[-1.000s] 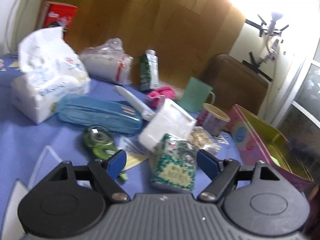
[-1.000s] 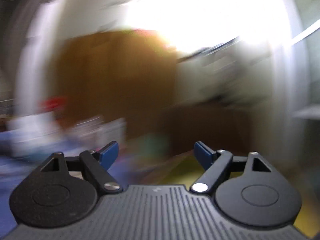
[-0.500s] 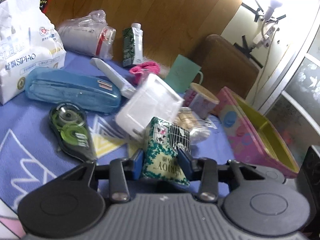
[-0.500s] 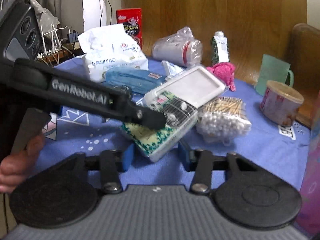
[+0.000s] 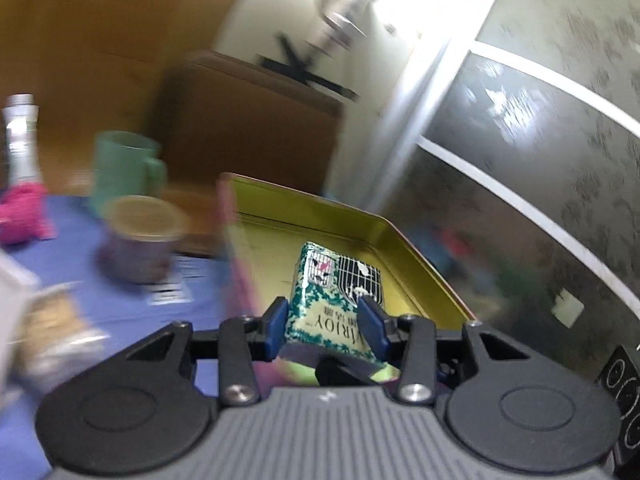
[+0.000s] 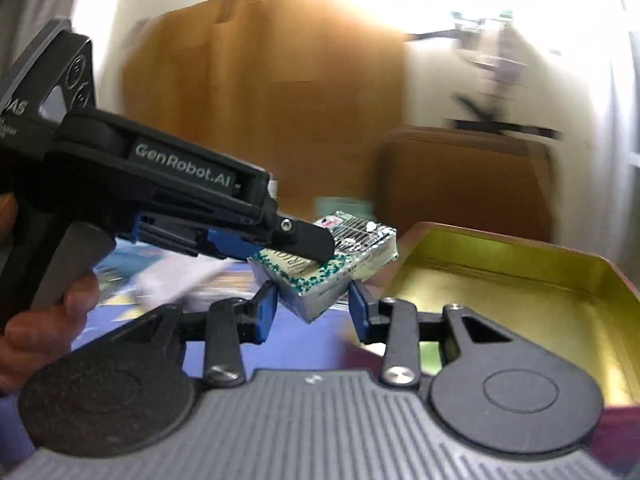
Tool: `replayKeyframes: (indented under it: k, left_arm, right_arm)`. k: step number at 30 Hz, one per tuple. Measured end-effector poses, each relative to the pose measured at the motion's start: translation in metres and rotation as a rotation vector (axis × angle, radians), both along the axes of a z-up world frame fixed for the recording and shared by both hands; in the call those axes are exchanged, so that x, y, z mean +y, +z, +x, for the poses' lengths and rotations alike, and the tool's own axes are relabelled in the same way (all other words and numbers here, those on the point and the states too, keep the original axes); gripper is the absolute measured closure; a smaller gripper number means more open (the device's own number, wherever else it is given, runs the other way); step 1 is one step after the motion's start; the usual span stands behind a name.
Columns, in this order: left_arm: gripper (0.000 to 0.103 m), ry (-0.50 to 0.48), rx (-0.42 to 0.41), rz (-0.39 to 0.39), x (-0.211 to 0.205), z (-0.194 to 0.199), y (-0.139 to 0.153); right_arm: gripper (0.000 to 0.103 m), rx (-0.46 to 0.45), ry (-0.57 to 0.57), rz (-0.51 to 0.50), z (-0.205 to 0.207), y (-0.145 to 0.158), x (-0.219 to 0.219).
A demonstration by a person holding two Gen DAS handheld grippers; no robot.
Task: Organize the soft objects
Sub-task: 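Grasp the tissue pack with the right gripper and drop it into the tin, then return the right gripper to the table and grasp the white plastic case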
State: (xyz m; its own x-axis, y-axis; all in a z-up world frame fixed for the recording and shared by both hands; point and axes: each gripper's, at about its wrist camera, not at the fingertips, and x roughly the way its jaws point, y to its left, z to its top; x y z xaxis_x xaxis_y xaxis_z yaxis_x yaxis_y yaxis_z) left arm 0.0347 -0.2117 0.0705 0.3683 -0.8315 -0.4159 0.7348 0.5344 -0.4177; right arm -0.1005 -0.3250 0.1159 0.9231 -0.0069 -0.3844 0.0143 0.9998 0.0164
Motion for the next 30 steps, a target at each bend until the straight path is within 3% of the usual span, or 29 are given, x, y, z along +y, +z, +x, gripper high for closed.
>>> replayKeyframes:
  k: [10,14,18,22,27,30]
  left_arm:
    - [0.064,-0.096,0.001,0.118,-0.108,-0.01,-0.022]
    - [0.059,-0.078,-0.066,0.11,-0.098,-0.021,-0.012]
    - [0.052,-0.009,-0.131,0.049,-0.043,-0.023,0.003]
    - [0.048,0.114,-0.147,0.033,0.049,-0.024,-0.003]
    - [0.05,0.348,-0.05,0.089,0.16,-0.012,-0.029]
    - [0.05,0.458,0.058,0.054,0.21,-0.003,-0.044]
  right_arm:
    - [0.06,0.042,-0.268,0.012,-0.011,-0.019,-0.08]
    - [0.05,0.023,-0.404,-0.007,-0.02,-0.027,-0.093]
    - [0.05,-0.099,-0.443,0.077,-0.041,-0.015,-0.095]
    - [0.048,-0.151,-0.281,0.133,-0.039,0.001,-0.063]
    - [0.049,0.02,0.14,0.24,0.016,-0.003,0.007]
    - [0.049,0.121,0.272,0.23,0.077,-0.001,0.053]
